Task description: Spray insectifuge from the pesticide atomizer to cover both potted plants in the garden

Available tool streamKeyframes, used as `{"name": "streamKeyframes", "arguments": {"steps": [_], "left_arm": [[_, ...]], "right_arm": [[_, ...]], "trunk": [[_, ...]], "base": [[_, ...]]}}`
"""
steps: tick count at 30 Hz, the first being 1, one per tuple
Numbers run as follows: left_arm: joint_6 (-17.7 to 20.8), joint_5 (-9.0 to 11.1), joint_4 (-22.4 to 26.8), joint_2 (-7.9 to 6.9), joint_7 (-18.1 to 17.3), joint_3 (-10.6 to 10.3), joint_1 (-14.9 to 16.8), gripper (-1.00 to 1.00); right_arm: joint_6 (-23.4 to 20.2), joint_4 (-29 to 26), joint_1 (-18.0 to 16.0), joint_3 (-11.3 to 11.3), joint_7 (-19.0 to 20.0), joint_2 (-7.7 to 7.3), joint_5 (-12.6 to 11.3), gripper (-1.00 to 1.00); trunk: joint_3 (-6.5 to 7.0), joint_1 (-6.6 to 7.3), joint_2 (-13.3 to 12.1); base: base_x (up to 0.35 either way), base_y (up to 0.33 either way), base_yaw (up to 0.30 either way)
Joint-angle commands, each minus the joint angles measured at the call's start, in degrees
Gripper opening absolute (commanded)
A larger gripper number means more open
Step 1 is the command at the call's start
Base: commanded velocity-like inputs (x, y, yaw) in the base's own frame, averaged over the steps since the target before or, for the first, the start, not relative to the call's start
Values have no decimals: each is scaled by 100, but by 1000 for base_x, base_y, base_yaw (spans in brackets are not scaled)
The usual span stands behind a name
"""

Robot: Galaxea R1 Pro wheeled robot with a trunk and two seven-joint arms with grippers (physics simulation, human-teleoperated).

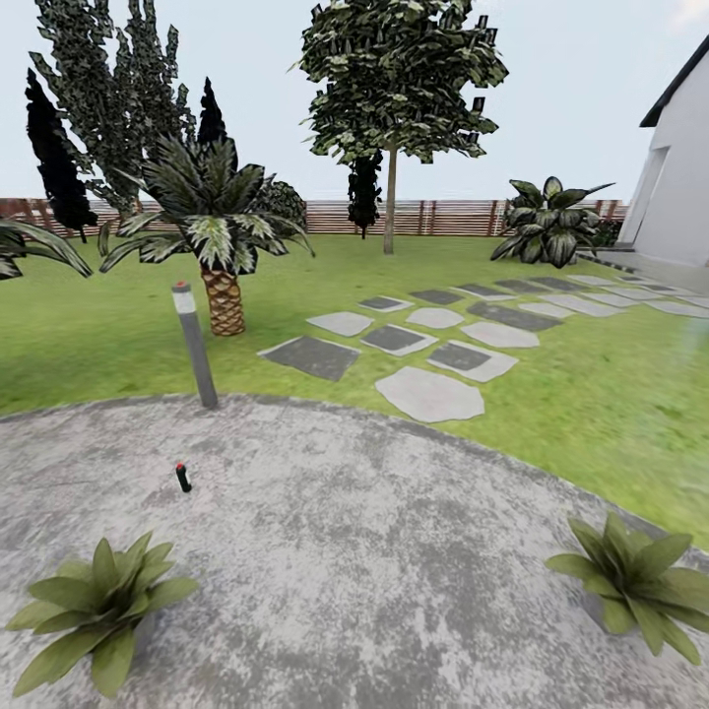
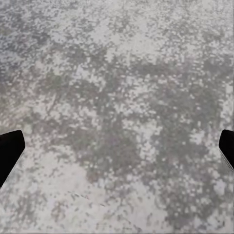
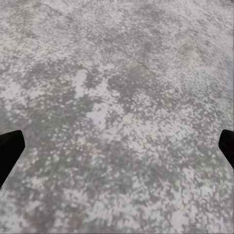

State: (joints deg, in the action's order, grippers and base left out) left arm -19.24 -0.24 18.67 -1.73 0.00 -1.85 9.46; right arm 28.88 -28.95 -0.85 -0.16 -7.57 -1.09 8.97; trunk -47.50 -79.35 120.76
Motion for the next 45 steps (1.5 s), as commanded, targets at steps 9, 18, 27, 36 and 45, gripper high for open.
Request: {"name": "streamKeyframes", "arguments": {"steps": [9, 18, 27, 36, 45], "left_arm": [[-19, 0, -4, -3, 0, -17, 3, 100], [-19, -10, -4, -3, -4, -18, 3, 100], [-19, 14, -4, -7, 0, -18, 3, 100], [-23, 7, -4, -6, -1, -13, 3, 100], [-27, -1, -4, -3, 2, -9, 3, 100]], "right_arm": [[12, 4, -3, -2, -43, 0, 61, 100], [12, 12, -3, 6, -43, 3, 61, 100], [12, 20, -3, 7, -43, 4, 67, 100], [9, 21, -3, 7, -43, 4, 69, 100], [12, 6, -3, 7, -43, 4, 63, 100]], "trunk": [[-5, -3, 2], [-5, -3, 2], [-5, -3, 2], [-5, -3, 2], [-5, -3, 2]], "base": [[340, 0, 0], [340, 0, 0], [340, 0, 23], [340, 0, 236], [237, 0, 114]]}}
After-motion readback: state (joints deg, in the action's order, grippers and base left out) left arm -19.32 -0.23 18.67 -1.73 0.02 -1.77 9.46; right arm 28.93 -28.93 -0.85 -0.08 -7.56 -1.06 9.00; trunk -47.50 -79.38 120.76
